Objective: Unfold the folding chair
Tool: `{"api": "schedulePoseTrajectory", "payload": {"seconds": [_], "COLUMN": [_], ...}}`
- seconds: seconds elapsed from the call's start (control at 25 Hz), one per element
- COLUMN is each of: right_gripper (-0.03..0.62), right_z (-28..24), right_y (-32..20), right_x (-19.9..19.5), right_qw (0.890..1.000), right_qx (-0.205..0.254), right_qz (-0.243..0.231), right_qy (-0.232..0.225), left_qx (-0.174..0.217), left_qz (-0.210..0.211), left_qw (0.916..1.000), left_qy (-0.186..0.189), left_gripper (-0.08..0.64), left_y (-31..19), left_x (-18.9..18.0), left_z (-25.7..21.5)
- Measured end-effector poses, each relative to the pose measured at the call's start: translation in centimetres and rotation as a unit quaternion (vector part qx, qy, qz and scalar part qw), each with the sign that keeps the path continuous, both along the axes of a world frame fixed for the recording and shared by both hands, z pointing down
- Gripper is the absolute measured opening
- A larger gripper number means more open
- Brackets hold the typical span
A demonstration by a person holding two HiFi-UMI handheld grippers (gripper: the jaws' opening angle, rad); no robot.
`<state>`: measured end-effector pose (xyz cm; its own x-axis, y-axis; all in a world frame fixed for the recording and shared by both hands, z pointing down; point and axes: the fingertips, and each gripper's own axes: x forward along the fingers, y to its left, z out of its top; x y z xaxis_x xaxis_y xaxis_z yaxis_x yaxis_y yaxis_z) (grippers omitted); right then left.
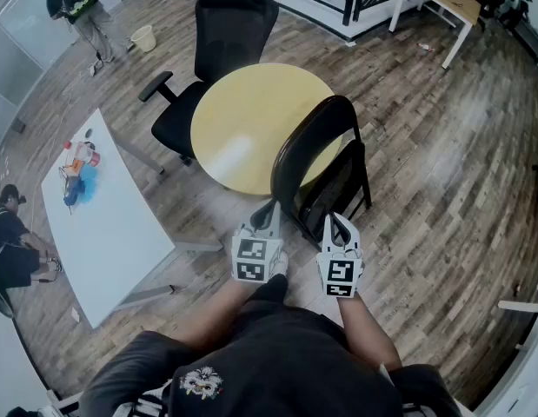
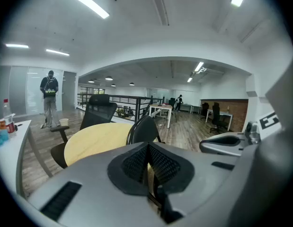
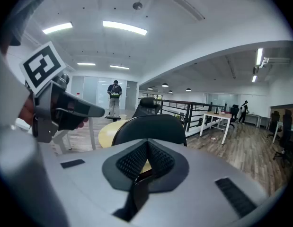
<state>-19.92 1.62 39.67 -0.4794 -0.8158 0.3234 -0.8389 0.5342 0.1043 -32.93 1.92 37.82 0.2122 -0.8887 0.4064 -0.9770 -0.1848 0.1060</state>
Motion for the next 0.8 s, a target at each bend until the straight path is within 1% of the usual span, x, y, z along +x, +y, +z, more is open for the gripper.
{"api": "schedulePoseTrajectory", "payload": {"seconds": [0.12,0.2,0.28,0.32,0.36,0.4,0.48,0.6,0.72,0.76,0.8], "right_gripper": [0.015,0.015,0.017,0.025,0.071,0.134,0.192,0.229,0.259,0.264,0.272], "right_z": [2.1,3.9,5.7,6.5,7.5,8.4,10.3,13.1,16.2,17.3,18.2], "right_y": [-2.8,-4.6,-6.1,-6.7,-7.2,-7.6,-8.4,-9.8,-11.1,-11.5,-12.0], "right_x": [-0.9,-1.3,-1.7,-2.0,-2.4,-2.7,-3.0,-3.0,-2.8,-2.8,-2.8], "right_qw": [1.0,0.998,0.995,0.994,0.992,0.99,0.985,0.975,0.961,0.956,0.952], "right_qx": [-0.022,-0.049,-0.077,-0.091,-0.107,-0.124,-0.158,-0.204,-0.254,-0.269,-0.283], "right_qz": [0.018,0.038,0.055,0.06,0.063,0.065,0.073,0.092,0.111,0.116,0.121], "right_qy": [0.004,0.007,0.007,0.005,0.003,0.002,0.003,0.004,0.004,0.006,0.007], "left_qx": [0.012,0.023,0.019,0.011,0.002,-0.009,-0.035,-0.082,-0.134,-0.148,-0.161], "left_qz": [0.022,0.042,0.061,0.07,0.078,0.085,0.096,0.118,0.147,0.157,0.167], "left_qw": [0.9996,0.9981,0.9964,0.9957,0.9951,0.9946,0.9935,0.9894,0.9799,0.9763,0.9725], "left_qy": [-0.016,-0.038,-0.056,-0.06,-0.061,-0.059,-0.049,-0.026,-0.005,-0.007,-0.016], "left_gripper": [0.006,0.006,0.011,0.043,0.096,0.142,0.203,0.218,0.232,0.235,0.243], "left_y": [-3.3,-5.5,-7.4,-8.2,-9.0,-9.8,-11.2,-13.0,-15.0,-15.7,-16.5], "left_x": [-1.2,-2.0,-2.6,-2.9,-3.2,-3.4,-3.6,-3.3,-1.9,-1.4,-1.1], "left_z": [0.5,0.8,1.2,1.5,1.8,2.1,2.6,3.3,4.4,4.8,5.1]}}
